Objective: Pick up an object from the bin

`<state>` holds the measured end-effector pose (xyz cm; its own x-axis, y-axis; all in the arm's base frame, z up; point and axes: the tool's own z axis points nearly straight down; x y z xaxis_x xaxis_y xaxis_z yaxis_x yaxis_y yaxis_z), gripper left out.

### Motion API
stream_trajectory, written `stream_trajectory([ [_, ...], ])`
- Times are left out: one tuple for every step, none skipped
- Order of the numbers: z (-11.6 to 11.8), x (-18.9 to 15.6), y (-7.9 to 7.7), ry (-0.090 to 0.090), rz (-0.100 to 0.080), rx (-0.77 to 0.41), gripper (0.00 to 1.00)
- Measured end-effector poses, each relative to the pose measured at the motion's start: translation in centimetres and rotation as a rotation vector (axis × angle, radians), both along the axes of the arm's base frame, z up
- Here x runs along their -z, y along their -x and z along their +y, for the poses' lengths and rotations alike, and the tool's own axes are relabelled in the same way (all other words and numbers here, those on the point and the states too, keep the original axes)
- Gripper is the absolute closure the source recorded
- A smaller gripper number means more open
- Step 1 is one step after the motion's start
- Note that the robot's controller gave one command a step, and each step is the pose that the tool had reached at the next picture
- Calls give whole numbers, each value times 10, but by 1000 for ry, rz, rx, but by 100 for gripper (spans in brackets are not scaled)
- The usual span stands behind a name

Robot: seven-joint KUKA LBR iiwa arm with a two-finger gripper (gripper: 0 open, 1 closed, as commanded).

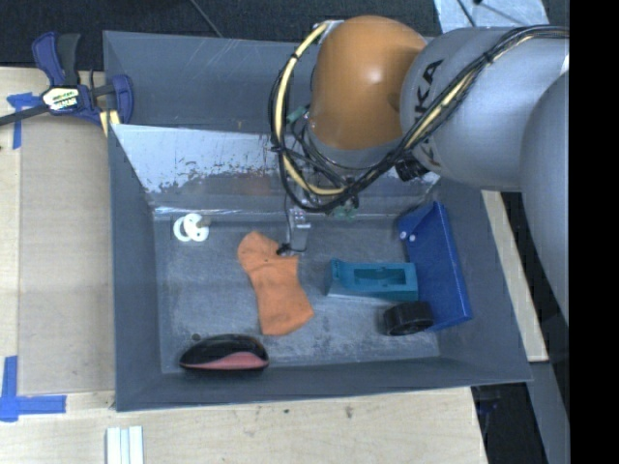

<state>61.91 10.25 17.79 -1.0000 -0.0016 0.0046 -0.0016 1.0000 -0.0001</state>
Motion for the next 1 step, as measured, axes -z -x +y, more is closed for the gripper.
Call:
stream_trajectory([
  [0,-5,-1,-1,-8,2,0],
])
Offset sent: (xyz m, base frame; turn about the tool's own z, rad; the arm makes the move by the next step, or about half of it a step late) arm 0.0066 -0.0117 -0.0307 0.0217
